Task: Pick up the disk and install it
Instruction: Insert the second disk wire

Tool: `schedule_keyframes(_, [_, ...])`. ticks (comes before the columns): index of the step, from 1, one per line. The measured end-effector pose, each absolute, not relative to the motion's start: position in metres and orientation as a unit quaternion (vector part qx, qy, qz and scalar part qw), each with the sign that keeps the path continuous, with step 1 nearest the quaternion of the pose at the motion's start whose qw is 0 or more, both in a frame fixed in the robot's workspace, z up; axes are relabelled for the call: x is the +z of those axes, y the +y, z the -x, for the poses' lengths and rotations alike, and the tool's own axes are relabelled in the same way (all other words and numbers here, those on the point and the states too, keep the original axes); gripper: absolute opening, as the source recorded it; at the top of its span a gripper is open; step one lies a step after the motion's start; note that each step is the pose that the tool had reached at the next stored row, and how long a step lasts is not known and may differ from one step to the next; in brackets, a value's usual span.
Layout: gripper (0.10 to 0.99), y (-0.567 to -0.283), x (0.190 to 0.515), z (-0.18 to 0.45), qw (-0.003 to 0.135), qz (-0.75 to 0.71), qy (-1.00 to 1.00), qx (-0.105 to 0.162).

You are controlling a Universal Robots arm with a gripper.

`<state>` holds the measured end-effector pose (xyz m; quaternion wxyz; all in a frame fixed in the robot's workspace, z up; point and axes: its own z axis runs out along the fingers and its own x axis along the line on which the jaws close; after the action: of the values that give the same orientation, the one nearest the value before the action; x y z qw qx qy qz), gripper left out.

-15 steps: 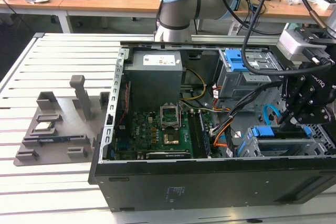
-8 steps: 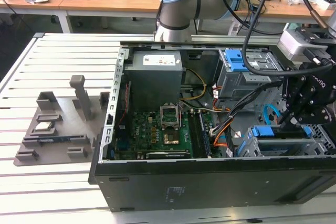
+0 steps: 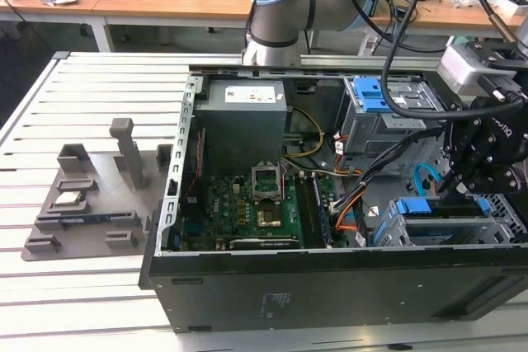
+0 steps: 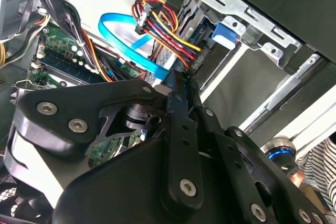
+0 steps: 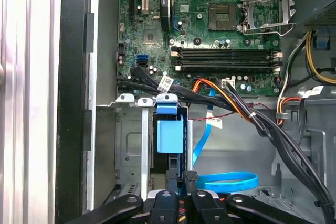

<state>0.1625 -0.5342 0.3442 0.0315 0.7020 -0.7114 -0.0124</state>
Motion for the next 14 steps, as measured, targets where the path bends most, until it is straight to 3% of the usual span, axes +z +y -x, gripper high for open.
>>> schedule_keyframes(14, [0.161, -0.5374, 0.3376, -0.1640, 0.029, -0.702, -0.711, -0.015])
